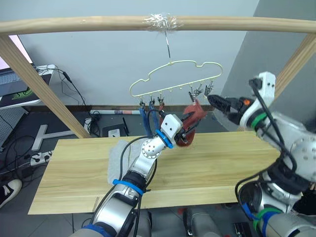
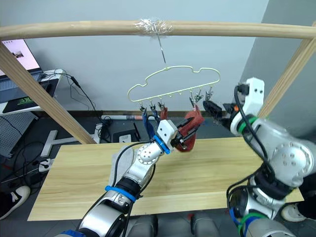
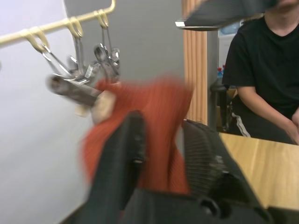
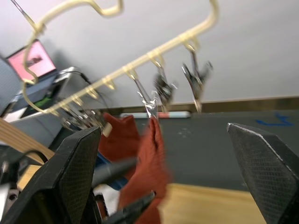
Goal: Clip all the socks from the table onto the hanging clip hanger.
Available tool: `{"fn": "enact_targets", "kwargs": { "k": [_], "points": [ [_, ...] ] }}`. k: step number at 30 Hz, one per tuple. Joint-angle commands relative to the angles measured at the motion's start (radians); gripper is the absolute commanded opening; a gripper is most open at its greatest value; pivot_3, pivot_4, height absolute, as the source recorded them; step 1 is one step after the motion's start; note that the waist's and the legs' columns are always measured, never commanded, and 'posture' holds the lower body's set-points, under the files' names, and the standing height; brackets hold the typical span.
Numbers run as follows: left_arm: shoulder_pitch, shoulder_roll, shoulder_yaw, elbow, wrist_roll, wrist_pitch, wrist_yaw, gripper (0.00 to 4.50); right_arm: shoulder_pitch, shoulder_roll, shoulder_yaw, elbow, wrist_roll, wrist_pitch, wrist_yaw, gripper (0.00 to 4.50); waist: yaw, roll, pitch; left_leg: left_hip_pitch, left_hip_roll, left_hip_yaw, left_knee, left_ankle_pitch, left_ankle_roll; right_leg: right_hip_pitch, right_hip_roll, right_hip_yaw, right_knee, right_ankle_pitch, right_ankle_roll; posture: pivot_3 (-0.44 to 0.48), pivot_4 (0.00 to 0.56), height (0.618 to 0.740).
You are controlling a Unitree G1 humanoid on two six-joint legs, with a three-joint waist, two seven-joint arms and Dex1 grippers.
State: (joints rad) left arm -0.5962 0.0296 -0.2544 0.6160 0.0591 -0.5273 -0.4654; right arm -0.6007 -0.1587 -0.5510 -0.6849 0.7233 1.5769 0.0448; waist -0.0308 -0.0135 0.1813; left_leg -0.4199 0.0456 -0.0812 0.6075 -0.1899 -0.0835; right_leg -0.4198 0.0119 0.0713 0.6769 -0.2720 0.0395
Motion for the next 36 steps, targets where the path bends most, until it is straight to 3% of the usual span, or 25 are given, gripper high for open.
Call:
{"fn": "enact_targets", "kwargs": {
  "k": [1, 6, 9, 13, 15, 18, 21, 36],
  "points": [
    [0.003, 0.017, 0.028, -0.049, -0.036, 0.029, -0.026, 3.07, 0.101, -0.029, 0.095, -0.120, -0.039, -0.115, 0.000, 4.50, -0.003, 0.000, 0.000, 0.000, 0.000, 0.000, 0.000, 0.000, 0.000, 0.000, 0.000, 0.000, 0.000, 0.000, 0.000, 0.013, 0.123, 0.740],
    [0.101, 0.113, 0.055, -0.241, -0.096, 0.153, -0.106, 4.48, 0.243, -0.048, 0.322, -0.131, -0.214, -0.402, -0.037, 4.50, -0.028, 0.000, 0.000, 0.002, 0.000, 0.000, 0.000, 0.000, 0.000, 0.000, 0.000, 0.001, 0.001, 0.000, 0.000, 0.012, 0.131, 0.740],
    [0.173, 0.202, 0.085, -0.399, -0.156, 0.265, -0.162, 4.48, 0.292, -0.046, 0.437, -0.094, -0.327, -0.576, -0.056, 4.50, -0.033, 0.000, 0.000, 0.002, 0.001, 0.000, 0.000, 0.000, 0.000, 0.000, 0.001, 0.001, 0.002, 0.000, 0.000, 0.021, 0.134, 0.740],
    [0.255, 0.325, 0.145, -0.586, -0.215, 0.395, -0.210, 4.50, 0.315, -0.074, 0.601, -0.013, -0.493, -0.749, -0.086, 3.57, -0.030, -0.001, 0.000, 0.003, 0.001, 0.000, 0.000, 0.000, 0.000, 0.000, 0.001, 0.001, 0.002, 0.000, 0.000, 0.054, 0.142, 0.740],
    [0.286, 0.372, 0.176, -0.659, -0.241, 0.446, -0.222, 4.50, 0.314, -0.043, 0.630, 0.026, -0.530, -0.815, -0.100, 3.57, -0.027, -0.001, 0.000, 0.003, 0.001, 0.001, 0.000, 0.000, 0.000, 0.000, 0.001, 0.001, 0.002, 0.000, 0.000, 0.069, 0.145, 0.740],
    [0.308, 0.410, 0.206, -0.729, -0.267, 0.511, -0.224, 4.50, 0.307, -0.007, 0.640, 0.080, -0.563, -0.892, -0.103, 2.96, -0.016, -0.001, 0.001, 0.003, 0.001, 0.000, 0.000, 0.000, 0.000, 0.000, 0.001, 0.001, 0.002, 0.000, 0.000, 0.078, 0.149, 0.740],
    [0.325, 0.435, 0.233, -0.796, -0.286, 0.555, -0.220, 4.50, 0.291, 0.011, 0.664, 0.163, -0.609, -0.963, -0.098, 1.92, -0.001, -0.002, 0.001, 0.002, 0.001, 0.001, 0.000, 0.000, 0.000, 0.001, 0.000, 0.001, 0.001, 0.000, 0.000, 0.109, 0.140, 0.740],
    [0.325, 0.421, 0.238, -0.907, -0.280, 0.576, -0.169, 4.50, 0.075, 0.103, 0.599, 0.635, -0.659, -1.245, -0.072, 1.92, 0.027, -0.002, 0.001, 0.003, 0.001, 0.001, 0.000, 0.000, 0.000, 0.000, 0.000, 0.000, 0.002, 0.000, -0.001, 0.175, 0.130, 0.740]
  ]
}}
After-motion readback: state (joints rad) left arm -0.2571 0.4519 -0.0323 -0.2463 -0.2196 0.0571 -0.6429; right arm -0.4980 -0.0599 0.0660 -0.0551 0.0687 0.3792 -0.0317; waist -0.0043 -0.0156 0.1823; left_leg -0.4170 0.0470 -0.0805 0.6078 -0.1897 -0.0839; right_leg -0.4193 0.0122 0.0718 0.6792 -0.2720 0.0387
